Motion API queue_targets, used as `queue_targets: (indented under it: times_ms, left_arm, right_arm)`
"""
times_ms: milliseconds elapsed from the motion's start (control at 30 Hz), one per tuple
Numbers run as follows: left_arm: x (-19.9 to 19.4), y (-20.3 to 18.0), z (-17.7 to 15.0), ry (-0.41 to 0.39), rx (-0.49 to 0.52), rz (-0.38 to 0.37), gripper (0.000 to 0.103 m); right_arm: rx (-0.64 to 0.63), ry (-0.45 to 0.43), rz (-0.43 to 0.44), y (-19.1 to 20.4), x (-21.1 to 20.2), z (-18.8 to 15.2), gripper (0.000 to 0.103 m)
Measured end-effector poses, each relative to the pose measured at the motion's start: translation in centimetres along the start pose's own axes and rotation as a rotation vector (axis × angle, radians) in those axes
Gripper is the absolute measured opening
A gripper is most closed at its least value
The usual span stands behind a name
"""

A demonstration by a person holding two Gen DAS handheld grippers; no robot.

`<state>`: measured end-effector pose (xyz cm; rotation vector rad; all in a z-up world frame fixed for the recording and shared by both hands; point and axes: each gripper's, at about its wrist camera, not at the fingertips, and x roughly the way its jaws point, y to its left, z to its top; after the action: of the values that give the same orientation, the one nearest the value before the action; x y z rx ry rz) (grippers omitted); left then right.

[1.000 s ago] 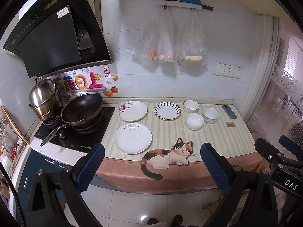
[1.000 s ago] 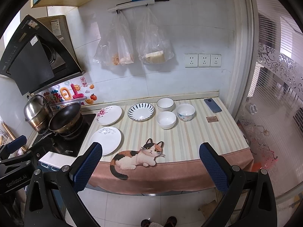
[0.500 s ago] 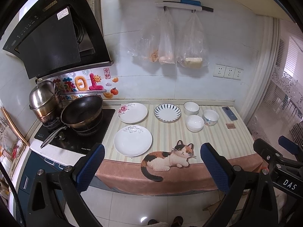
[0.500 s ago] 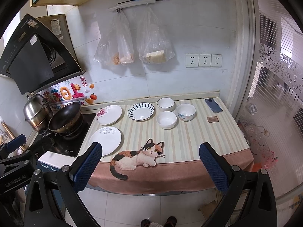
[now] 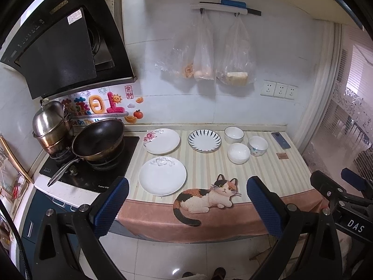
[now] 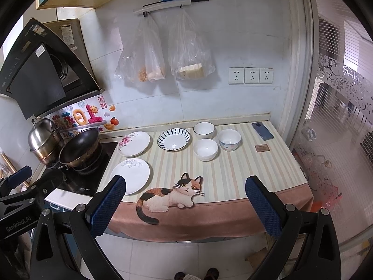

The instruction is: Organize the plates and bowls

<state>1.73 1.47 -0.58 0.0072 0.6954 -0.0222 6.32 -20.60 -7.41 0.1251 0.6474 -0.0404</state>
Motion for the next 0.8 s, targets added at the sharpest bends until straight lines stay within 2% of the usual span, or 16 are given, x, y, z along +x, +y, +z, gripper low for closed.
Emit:
queue_targets:
  times_ms: [167, 267, 367, 433, 533, 700, 800]
  left_arm:
    - [2.3, 2.0, -0.5, -0.002, -0.014, 0.000, 0.103]
    - [5.7, 3.9, -1.0, 0.023, -0.019, 0.052, 0.103]
    - [10.4, 6.1, -1.8, 0.091, -0.027, 0.107, 0.103]
    - [14.3, 7.6, -2.5, 0.166, -0.043, 0.138, 0.103]
    - [19.6, 10.4, -3.6, 0.277, -0.105, 0.144, 0.103]
    - [28.6, 14.4, -5.1, 0.404, -0.199, 0.204, 0.103]
    - [33.4, 16.0, -5.7, 0.470, -0.243, 0.207, 0.101]
  right_arm:
    - [0.032, -0.004, 0.030, 0.3, 2.6, -0.7, 0.103]
    - [0.051, 0.065, 0.060, 0.8, 6.2, -1.6, 0.103]
    - [0.050, 0.134, 0.096, 1.7, 10.4, -2.4, 0.103]
    - [0.035, 0.183, 0.119, 2.8, 14.0, -3.0, 0.103]
    - [0.013, 0.275, 0.151, 4.4, 20.4, -3.7, 0.103]
    - [-0.011, 0.427, 0.248, 7.0, 32.6, -4.8, 0.103]
    - [-0.024, 0.519, 0.292, 8.5, 40.7, -5.1, 0.103]
